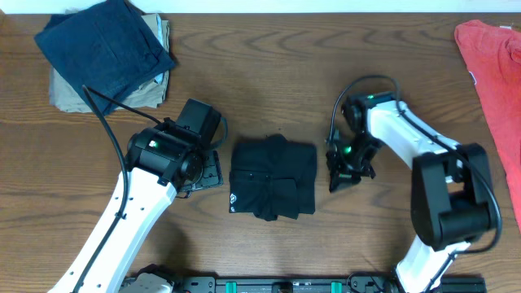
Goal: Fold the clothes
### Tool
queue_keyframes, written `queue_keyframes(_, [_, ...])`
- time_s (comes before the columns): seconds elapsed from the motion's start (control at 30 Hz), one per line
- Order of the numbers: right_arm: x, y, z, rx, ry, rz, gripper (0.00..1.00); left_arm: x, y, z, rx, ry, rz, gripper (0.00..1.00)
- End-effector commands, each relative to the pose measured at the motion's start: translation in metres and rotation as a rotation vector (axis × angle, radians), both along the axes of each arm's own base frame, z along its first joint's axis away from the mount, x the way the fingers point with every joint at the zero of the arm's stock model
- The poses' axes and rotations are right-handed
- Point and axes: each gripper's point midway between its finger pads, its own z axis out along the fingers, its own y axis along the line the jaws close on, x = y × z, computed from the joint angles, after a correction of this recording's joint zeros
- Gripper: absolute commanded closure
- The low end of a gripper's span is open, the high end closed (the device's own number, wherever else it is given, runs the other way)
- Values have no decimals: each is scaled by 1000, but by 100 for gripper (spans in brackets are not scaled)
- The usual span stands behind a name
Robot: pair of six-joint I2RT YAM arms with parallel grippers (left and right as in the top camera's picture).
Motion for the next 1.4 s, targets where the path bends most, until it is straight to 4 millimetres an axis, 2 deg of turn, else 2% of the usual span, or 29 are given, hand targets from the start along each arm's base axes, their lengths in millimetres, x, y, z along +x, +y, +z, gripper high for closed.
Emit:
queue_keyframes(0.0, [18,37,50,254,-172,43,99,0,3,-3,13,4,-4,29])
queue_keyframes(0.07, [21,54,65,340,-248,87,96,1,2,-2,10,-2,-4,29])
queue_keyframes(0.17, [15,69,65,353,-264,144,92,2,2,-2,10,-3,-4,29])
queue_keyframes(0.37, [-14,106,34,414,-193,242,91,2,2,-2,10,-3,-4,29])
queue_keyframes(0.47, [-24,110,9,404,-136,260,93,1,2,-2,10,-2,-5,29])
queue_keyframes(0.6, [-25,93,-23,302,-73,247,99,0,3,-3,13,3,-8,29])
queue_keyframes(0.7, [-17,60,-49,107,-41,196,99,0,3,-3,16,5,-22,29])
queue_keyframes(0.8, [-8,24,-59,-78,-42,141,99,0,3,-3,16,4,-23,29])
queue_keyframes(0.87, [-5,11,-59,-121,-45,128,99,1,2,-3,15,2,-23,29])
queue_keyframes(1.03, [1,-2,-53,-135,-30,83,99,4,1,-2,9,-12,-23,29])
queue_keyframes(1.2, [13,-9,-26,-149,-33,35,99,7,-1,-7,-1,-22,-23,28])
queue_keyframes(1.3, [27,-10,-6,-141,-91,21,97,7,-14,-18,-63,-2,-54,17])
queue_keyframes(1.33, [33,-12,1,-142,-120,12,93,5,-21,-24,-96,14,-81,13])
queue_keyframes(1.37, [40,-14,6,-150,-146,1,84,3,-27,-29,-125,28,-99,5])
